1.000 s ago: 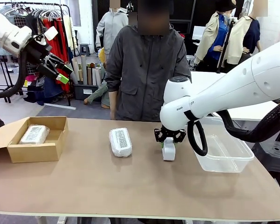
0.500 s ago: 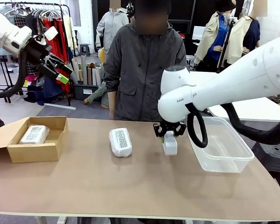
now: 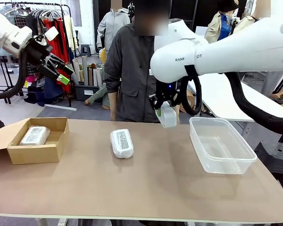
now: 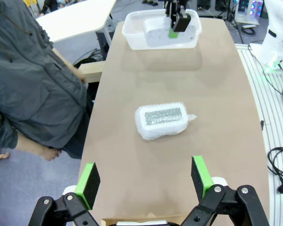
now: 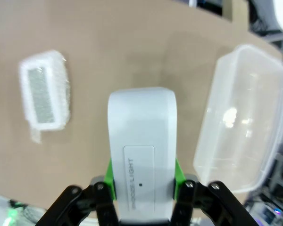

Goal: Separate and place wrapped and unwrapped clocks.
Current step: Pick up the Digital clock indicated by the person.

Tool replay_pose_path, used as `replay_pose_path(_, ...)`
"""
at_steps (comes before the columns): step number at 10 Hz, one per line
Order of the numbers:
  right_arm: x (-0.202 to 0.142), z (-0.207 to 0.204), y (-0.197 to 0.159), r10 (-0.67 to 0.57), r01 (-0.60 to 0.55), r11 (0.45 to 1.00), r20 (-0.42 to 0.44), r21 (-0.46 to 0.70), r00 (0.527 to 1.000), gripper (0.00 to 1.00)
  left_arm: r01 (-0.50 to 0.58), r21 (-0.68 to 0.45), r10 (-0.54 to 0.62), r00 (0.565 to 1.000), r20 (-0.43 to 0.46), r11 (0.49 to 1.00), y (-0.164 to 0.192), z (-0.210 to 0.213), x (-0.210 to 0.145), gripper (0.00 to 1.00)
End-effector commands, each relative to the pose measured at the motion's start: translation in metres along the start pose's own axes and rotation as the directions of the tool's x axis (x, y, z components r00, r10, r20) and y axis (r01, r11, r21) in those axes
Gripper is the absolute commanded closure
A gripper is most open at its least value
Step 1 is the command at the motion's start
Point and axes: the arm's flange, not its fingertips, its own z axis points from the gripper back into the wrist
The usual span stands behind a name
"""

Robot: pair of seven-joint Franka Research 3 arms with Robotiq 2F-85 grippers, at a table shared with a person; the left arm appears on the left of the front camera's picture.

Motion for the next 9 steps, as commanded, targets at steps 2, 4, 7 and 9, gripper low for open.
replay_pose_path(2, 0.024, 0.030, 0.009, 0.131, -0.131, 0.989, -0.003, -0.066, 0.991, 1.00, -0.001, 0.002, 0.001, 1.000, 0.000, 1.000, -0.001, 0.001, 0.000, 0.00)
replay_pose_path(4, 0.035, 0.059, 0.001, 0.228, -0.227, 0.973, 0.022, -0.028, 0.973, 1.00, -0.001, 0.002, 0.001, 1.000, 0.000, 1.000, -0.001, 0.001, 0.000, 0.00)
replay_pose_path(7, 0.050, 0.087, -0.017, 0.268, -0.270, 0.960, 0.035, 0.078, 0.963, 1.00, -0.001, 0.002, 0.001, 1.000, 0.000, 1.000, -0.001, 0.001, 0.000, 0.00)
replay_pose_path(9, 0.050, 0.093, -0.024, 0.288, -0.293, 0.950, 0.060, 0.104, 0.956, 1.00, -0.001, 0.002, 0.001, 1.000, 0.000, 1.000, -0.001, 0.001, 0.000, 0.00)
